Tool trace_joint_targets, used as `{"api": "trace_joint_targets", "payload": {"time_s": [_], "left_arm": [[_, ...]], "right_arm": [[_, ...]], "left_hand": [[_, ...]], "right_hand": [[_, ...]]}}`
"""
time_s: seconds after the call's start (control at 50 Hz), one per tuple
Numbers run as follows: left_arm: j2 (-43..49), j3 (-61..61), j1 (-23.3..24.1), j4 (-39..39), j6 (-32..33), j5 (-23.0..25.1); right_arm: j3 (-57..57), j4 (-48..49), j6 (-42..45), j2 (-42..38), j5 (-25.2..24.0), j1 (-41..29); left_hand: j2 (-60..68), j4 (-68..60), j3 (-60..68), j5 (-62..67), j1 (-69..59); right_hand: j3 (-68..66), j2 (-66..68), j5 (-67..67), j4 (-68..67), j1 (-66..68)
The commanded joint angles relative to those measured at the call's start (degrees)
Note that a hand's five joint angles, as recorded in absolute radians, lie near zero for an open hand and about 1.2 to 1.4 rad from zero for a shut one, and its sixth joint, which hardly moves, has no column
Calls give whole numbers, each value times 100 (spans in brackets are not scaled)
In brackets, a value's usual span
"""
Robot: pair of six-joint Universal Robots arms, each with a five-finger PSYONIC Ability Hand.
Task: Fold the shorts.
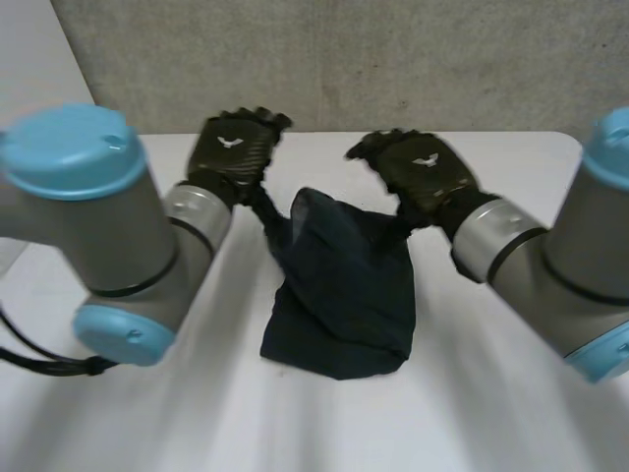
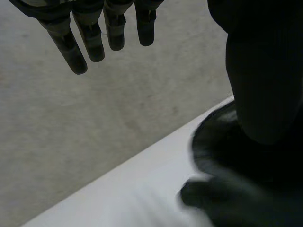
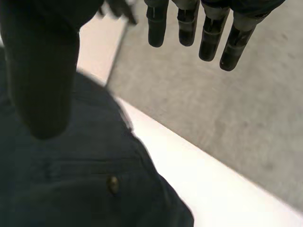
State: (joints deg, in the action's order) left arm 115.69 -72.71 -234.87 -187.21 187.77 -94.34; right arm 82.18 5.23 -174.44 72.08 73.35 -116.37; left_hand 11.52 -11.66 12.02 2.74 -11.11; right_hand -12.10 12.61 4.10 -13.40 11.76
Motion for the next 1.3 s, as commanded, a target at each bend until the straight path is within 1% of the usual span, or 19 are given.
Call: {"api": "trace_joint_targets", "payload": {"time_s": [0.02,0.1,0.2,0.28,0.34,0.38,0.42,0.5,0.62,0.72,0.8,0.86,0.92,0.94,1.02,1.04,1.12,1.2,1.3], "left_arm": [[700,503,248,79,-188,293],[1008,644,407,193,-205,346],[1043,898,460,290,-179,364],[1253,1189,442,825,-161,337],[1771,1338,390,1281,-109,293],[1913,1356,354,1441,-74,258],[2027,1356,275,1608,-21,118],[2071,1321,161,1696,58,-146],[1992,1286,170,1723,199,-260],[1773,1268,152,1758,225,-243],[1334,1154,117,1828,217,-190],[816,1066,99,1837,217,-181],[157,926,-50,1837,208,-181],[-27,899,-111,1837,208,-173],[-968,688,-489,1837,190,-50],[-1335,610,-655,1837,164,55],[-2136,408,-1051,1872,94,362],[-2725,83,-1297,2030,-195,530],[-3044,-269,-1518,2328,-495,539]], "right_arm": [[-44,-338,-459,-273,4,273],[-194,-699,-239,-659,30,343],[-203,-743,-213,-827,30,352],[-273,-743,-213,-1081,30,308],[-430,-752,-195,-1388,39,282],[-492,-761,-187,-1538,65,273],[-580,-769,-125,-1775,162,256],[-695,-778,296,-2048,364,229],[-712,-778,1078,-2128,697,203],[-712,-778,1150,-2075,742,194],[-712,-787,1150,-1820,760,115],[-695,-770,1123,-1443,768,124],[-695,-743,1097,-934,865,176],[-704,-743,1088,-793,935,176],[-809,-743,956,33,1505,176],[-870,-743,913,356,1750,176],[-985,-796,903,999,2191,264],[-897,-1006,921,1474,2394,352],[-722,-1358,903,1783,2386,422]], "left_hand": [[-80,94,-130,-202,39],[-47,60,-97,-168,5],[-63,77,-113,-185,22],[21,-7,-29,-101,-62],[105,-91,55,-17,-146],[105,-91,55,-17,-146],[122,-108,72,0,-163],[122,-108,72,0,-163],[122,-108,72,0,-163],[122,-108,72,0,-163],[105,-91,55,-17,-146],[54,-41,5,-67,-96],[-30,43,-80,-151,-12],[-46,60,-96,-168,5],[-131,144,-180,-252,89],[-147,161,-197,-269,106],[-148,161,-197,-269,106],[-148,161,-197,-269,106],[-97,111,-147,-219,56]], "right_hand": [[210,-261,-410,340,-176],[210,-261,-410,340,-176],[210,-261,-410,340,-176],[210,-261,-410,340,-176],[210,-261,-410,340,-176],[210,-261,-410,340,-176],[210,-261,-410,340,-176],[210,-261,-410,340,-176],[210,-261,-410,340,-176],[210,-261,-410,340,-176],[210,-261,-410,340,-176],[210,-261,-410,340,-176],[210,-261,-410,340,-176],[210,-261,-410,340,-176],[210,-261,-410,340,-176],[210,-261,-410,340,-176],[210,-261,-410,340,-176],[210,-261,-410,340,-176],[210,-261,-410,340,-176]]}}
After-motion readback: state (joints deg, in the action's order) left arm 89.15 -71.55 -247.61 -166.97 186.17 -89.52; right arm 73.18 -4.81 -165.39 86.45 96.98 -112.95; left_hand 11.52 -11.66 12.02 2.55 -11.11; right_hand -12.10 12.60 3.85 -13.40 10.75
